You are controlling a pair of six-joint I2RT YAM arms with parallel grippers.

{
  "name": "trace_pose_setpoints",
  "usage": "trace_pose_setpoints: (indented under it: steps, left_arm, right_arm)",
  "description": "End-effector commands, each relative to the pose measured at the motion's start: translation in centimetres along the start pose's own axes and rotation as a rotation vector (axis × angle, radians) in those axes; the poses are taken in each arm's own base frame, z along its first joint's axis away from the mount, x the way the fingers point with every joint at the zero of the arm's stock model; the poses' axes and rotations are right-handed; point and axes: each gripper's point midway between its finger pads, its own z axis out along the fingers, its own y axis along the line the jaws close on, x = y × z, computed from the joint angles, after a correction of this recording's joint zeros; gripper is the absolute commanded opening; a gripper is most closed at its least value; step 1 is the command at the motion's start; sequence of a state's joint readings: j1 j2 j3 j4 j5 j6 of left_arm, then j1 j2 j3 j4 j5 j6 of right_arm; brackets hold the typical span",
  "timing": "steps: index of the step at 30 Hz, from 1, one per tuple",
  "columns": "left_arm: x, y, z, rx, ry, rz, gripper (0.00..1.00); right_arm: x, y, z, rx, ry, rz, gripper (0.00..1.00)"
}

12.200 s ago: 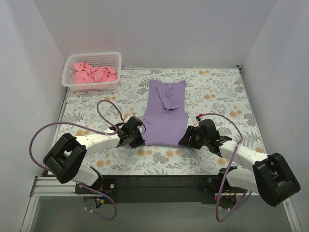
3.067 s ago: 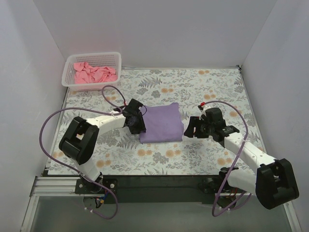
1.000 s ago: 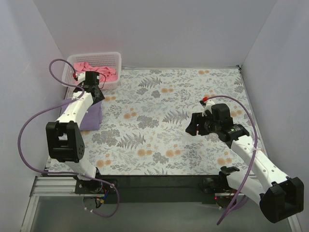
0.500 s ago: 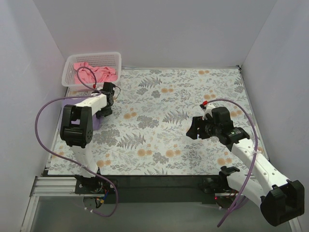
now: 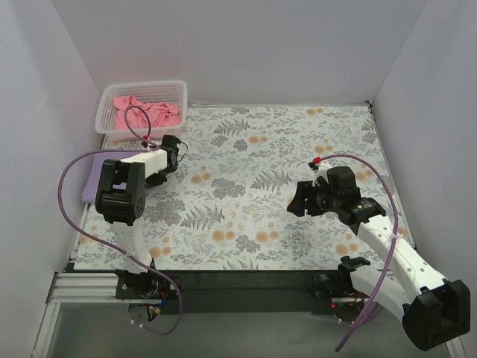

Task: Fold and stack the t-shirts
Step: Neatly place the folded tshirt to the corner, then reset both grippers

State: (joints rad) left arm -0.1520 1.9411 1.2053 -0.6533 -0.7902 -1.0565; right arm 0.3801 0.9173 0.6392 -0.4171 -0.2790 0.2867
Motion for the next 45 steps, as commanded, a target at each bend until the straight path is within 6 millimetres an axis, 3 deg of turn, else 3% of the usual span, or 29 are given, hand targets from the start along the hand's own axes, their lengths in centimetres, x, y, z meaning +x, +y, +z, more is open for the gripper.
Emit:
trace_pose_setpoints:
  steps: [1, 3, 4, 6, 12, 13, 15, 16, 18, 19, 22, 23, 25, 26, 28, 29, 34, 37, 38, 40, 45]
  left_arm:
    - [0.8, 1.7, 0.3, -0.083, 0.010, 0.001, 0.10]
    - [1.1, 2.1, 0.2, -0.098, 0.023, -0.010, 0.15]
    - [1.0, 2.2, 0.0, -0.101, 0.022, -0.018, 0.26]
    - [0.7, 2.4, -0.6, -0.091, 0.019, -0.038, 0.35]
    - [-0.4, 0.1, -4.2, 0.124, -0.017, -0.098, 0.45]
    - [-1.3, 0.3, -5.8, 0.166, -0.053, -0.127, 0.45]
    - [-1.5, -1.1, -8.4, 0.267, -0.096, -0.135, 0.46]
    - [-2.5, -0.4, -10.9, 0.324, -0.162, -0.175, 0.46]
    - [-2.1, -1.1, -14.0, 0.451, -0.214, -0.184, 0.47]
    - [-2.9, 0.4, -16.4, 0.523, -0.269, -0.245, 0.48]
    - [-2.6, 2.4, -19.5, 0.645, -0.336, -0.322, 0.50]
    - [-3.0, 4.9, -21.5, 0.685, -0.406, -0.388, 0.51]
    - [-2.1, 7.0, -22.4, 0.704, -0.433, -0.445, 0.62]
    - [-2.0, 8.9, -23.8, 0.736, -0.482, -0.494, 0.65]
    - [-0.9, 10.2, -24.4, 0.770, -0.508, -0.519, 0.71]
    - [-0.6, 11.9, -25.4, 0.797, -0.558, -0.560, 0.72]
    - [1.8, 16.0, -25.3, 0.795, -0.635, -0.737, 0.98]
    - [2.3, 18.1, -26.7, 0.861, -0.759, -0.805, 0.98]
    - [2.6, 17.6, -26.7, 0.892, -0.779, -0.793, 0.98]
    - [2.6, 18.5, -27.6, 0.935, -0.833, -0.849, 0.98]
    - [3.1, 18.0, -26.7, 0.952, -0.863, -0.900, 0.98]
  right_arm:
    - [-0.5, 0.8, -0.5, -0.032, -0.034, -0.006, 0.69]
    - [-0.4, 0.8, -0.6, -0.032, -0.038, -0.001, 0.69]
    - [-0.5, 0.8, -0.7, -0.032, -0.043, 0.000, 0.69]
    - [-0.6, 0.8, -0.9, -0.028, -0.049, 0.001, 0.69]
    - [-1.8, 0.4, -1.9, 0.026, -0.093, -0.016, 0.69]
    - [-1.9, 0.2, -2.1, 0.042, -0.093, -0.018, 0.69]
    - [-3.0, -0.4, -3.0, 0.101, -0.138, -0.026, 0.69]
    - [-3.1, -0.9, -3.4, 0.130, -0.142, -0.030, 0.69]
    - [-4.2, -1.9, -4.6, 0.210, -0.197, -0.038, 0.70]
    - [-4.6, -1.8, -5.3, 0.224, -0.212, -0.043, 0.70]
    - [-6.6, -2.8, -8.2, 0.331, -0.325, -0.062, 0.72]
    - [-6.9, -3.1, -8.9, 0.356, -0.344, -0.067, 0.73]
    - [-7.6, -3.8, -10.5, 0.419, -0.405, -0.072, 0.80]
    - [-8.1, -3.7, -11.8, 0.431, -0.459, -0.077, 0.83]
    - [-8.6, -4.1, -14.0, 0.475, -0.544, -0.090, 0.91]
    - [-8.6, -4.2, -14.7, 0.490, -0.571, -0.092, 0.94]
    - [-8.5, -5.2, -19.3, 0.581, -0.751, -0.089, 0.98]
    - [-8.0, -5.6, -20.5, 0.607, -0.814, -0.097, 0.98]
    - [-7.8, -5.8, -20.7, 0.613, -0.823, -0.097, 0.98]
    - [-7.4, -6.0, -20.8, 0.611, -0.850, -0.091, 0.98]
    - [-6.7, -7.2, -20.8, 0.657, -0.886, -0.057, 0.99]
